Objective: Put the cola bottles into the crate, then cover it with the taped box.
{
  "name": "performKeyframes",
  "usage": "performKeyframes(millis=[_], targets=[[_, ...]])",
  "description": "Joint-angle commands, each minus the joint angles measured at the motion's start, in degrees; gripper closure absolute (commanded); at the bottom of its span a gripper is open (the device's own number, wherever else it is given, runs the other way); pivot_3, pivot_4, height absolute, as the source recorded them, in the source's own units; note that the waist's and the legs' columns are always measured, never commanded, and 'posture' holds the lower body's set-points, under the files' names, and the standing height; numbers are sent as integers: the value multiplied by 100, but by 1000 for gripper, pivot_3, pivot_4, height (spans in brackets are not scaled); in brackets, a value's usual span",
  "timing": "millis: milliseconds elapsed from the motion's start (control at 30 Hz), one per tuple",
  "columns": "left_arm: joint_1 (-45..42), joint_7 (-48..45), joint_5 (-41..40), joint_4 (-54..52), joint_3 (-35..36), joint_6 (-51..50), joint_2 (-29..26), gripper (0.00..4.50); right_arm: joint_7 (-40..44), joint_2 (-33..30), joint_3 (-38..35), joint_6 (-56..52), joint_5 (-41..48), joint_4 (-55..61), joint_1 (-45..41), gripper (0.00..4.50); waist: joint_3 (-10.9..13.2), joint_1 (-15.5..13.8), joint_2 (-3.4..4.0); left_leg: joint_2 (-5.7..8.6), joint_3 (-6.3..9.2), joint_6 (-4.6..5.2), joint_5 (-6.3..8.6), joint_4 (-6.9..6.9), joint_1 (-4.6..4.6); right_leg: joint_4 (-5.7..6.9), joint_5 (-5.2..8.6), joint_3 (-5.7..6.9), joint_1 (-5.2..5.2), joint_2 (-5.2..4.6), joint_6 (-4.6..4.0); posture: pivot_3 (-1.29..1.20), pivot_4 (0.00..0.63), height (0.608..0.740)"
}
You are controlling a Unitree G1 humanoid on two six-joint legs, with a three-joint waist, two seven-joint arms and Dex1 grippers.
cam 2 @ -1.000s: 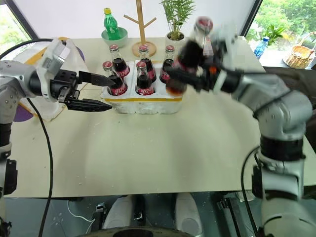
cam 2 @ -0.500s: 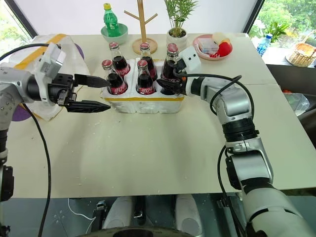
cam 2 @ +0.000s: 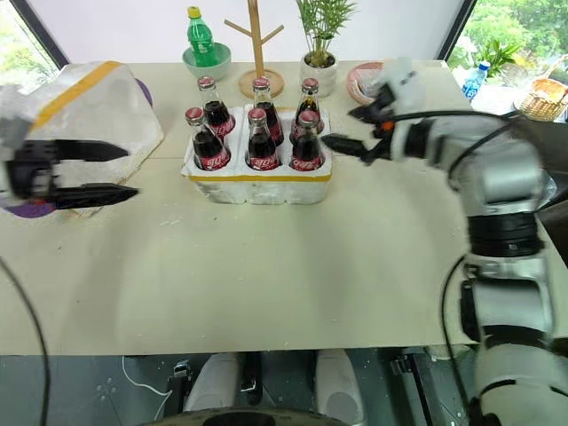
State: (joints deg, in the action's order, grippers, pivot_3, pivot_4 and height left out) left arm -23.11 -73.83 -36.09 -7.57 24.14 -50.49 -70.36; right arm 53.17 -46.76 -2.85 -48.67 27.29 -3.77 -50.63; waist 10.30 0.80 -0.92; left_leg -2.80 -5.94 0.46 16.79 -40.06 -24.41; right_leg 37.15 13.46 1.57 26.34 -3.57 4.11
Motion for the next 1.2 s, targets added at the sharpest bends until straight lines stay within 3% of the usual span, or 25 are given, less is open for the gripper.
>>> performKeyframes(millis=[33, 200, 333, 533, 800, 967, 1200], targets=[[518, 94, 413, -107, 967, -97, -499, 0, 406, -422, -420, -310, 395, 234, -45, 30, 0, 7, 1, -1, -1, 1, 1, 2, 6, 3, 0, -1, -1, 0, -1, 0, 150, 740], [2282, -255, 1931, 287, 2276, -1057, -1405, 0, 792, -865, -540, -7, 416, 434, 240, 30, -1, 48, 4, -5, -11, -3, -1, 10, 24, 8, 2, -2, -5, 6, -9, 0, 150, 740], [2707, 223, 2569, 1250, 1962, -720, -1576, 0, 810, -683, -537, 24, 571, 535, 261, 30, -1, 20, 10, -6, -32, -6, -2, 12, 28, 10, 9, -2, -3, 2, -21, 0, 150, 740], [1030, 1131, 2498, 2700, 79, -156, -1507, 0, 672, -487, -489, 115, 549, 640, 440, 30, -6, -48, -2, -4, -29, -8, -3, 13, 20, 10, 9, 0, -2, -4, -22, 0, 150, 740], [-1543, 601, 3173, 4277, -2310, 556, -845, 0, 430, -379, -592, 116, 576, 840, 669, 30, -8, -25, -7, -1, -28, -8, -3, 6, 11, 20, 2, 6, 3, 4, -12, 0, 150, 740], [-2780, 280, 3940, 5399, -3291, 1316, -384, 0, 384, -437, -685, 103, 639, 1003, 833, 30, -8, -12, -8, -1, -30, -7, -3, 4, 8, 17, 2, 5, 5, 4, -12, 0, 150, 740], [-3800, 179, 4728, 6878, -3886, 2138, 133, 0, 621, -646, -1021, -30, 1135, 1468, 1014, 30, -8, -17, -9, -1, -27, -6, -2, 1, 6, 15, 2, 6, 4, 4, -11, 0, 150, 740]])
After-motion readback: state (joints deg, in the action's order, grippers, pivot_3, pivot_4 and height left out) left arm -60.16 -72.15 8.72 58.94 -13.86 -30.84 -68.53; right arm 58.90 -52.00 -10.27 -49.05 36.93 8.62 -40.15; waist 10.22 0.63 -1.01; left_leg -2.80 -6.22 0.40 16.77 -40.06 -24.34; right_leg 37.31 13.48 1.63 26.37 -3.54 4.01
